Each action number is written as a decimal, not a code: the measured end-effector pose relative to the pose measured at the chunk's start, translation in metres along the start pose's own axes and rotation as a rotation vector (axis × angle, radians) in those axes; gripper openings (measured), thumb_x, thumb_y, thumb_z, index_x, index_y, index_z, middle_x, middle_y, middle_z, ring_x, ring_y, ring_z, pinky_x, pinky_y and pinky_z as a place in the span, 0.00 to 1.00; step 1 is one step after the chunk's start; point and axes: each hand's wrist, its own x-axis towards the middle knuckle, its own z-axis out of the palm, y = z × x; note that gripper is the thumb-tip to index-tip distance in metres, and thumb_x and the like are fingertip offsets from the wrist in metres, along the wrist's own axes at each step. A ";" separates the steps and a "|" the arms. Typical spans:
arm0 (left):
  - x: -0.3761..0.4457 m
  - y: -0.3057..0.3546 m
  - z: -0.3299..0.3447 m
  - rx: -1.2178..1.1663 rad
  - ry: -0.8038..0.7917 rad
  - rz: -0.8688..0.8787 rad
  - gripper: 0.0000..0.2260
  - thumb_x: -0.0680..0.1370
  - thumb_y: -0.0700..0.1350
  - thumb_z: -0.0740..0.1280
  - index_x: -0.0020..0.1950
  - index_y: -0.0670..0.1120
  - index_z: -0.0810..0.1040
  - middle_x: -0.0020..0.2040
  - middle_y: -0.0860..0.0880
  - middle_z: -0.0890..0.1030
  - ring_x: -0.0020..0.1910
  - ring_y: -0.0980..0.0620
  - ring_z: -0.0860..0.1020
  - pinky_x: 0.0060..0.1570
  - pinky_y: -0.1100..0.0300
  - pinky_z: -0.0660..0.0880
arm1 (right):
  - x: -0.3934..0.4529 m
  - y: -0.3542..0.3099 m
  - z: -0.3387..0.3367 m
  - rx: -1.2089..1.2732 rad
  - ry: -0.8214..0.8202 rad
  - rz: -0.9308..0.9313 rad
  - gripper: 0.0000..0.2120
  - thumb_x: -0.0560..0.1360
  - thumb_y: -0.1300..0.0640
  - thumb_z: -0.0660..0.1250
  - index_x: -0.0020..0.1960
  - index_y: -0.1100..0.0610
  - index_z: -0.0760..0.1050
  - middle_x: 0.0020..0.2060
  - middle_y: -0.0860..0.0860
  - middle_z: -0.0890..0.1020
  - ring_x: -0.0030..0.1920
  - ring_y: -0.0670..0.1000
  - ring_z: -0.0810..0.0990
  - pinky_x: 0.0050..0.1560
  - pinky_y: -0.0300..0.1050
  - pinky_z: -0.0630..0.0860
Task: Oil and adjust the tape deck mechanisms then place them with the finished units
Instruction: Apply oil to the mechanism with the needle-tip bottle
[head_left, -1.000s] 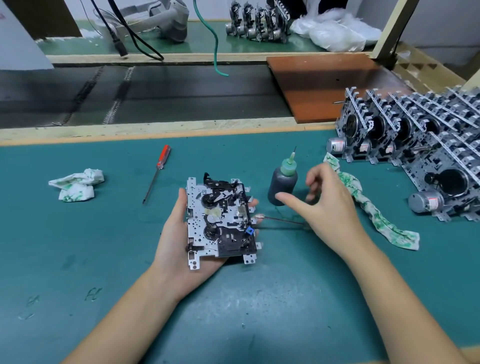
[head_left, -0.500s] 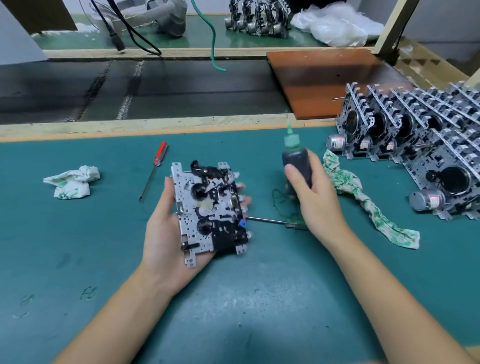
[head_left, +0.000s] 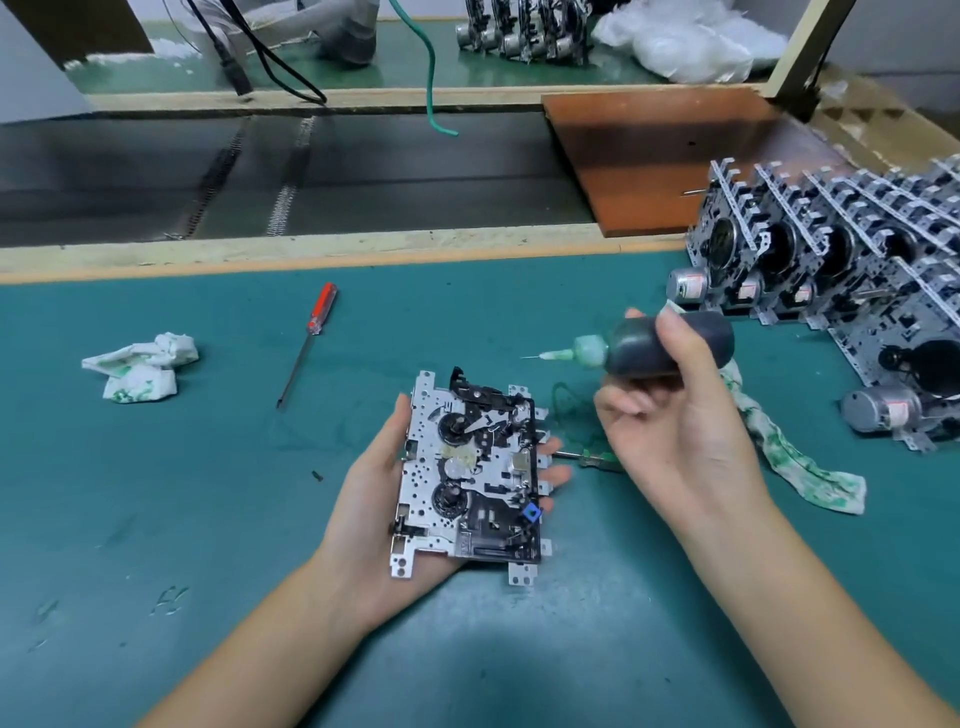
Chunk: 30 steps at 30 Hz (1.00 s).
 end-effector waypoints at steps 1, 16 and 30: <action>0.000 0.000 0.000 0.015 0.002 0.001 0.32 0.78 0.64 0.51 0.63 0.39 0.77 0.66 0.34 0.73 0.64 0.34 0.73 0.63 0.39 0.69 | -0.001 0.000 0.000 -0.001 0.017 0.006 0.07 0.66 0.51 0.70 0.35 0.55 0.80 0.29 0.47 0.75 0.23 0.42 0.60 0.20 0.31 0.61; 0.001 -0.001 -0.003 0.028 -0.016 0.007 0.32 0.79 0.64 0.51 0.62 0.40 0.78 0.65 0.36 0.75 0.64 0.35 0.73 0.64 0.39 0.69 | -0.010 0.013 0.004 -0.427 0.127 -0.239 0.16 0.77 0.53 0.64 0.33 0.52 0.65 0.23 0.45 0.66 0.19 0.41 0.60 0.19 0.31 0.56; -0.001 0.000 -0.004 -0.025 -0.099 -0.020 0.32 0.80 0.63 0.50 0.62 0.39 0.78 0.64 0.36 0.75 0.63 0.36 0.74 0.66 0.39 0.67 | -0.010 0.015 0.003 -0.488 0.089 -0.246 0.18 0.78 0.55 0.63 0.32 0.53 0.63 0.21 0.43 0.65 0.18 0.40 0.60 0.19 0.31 0.57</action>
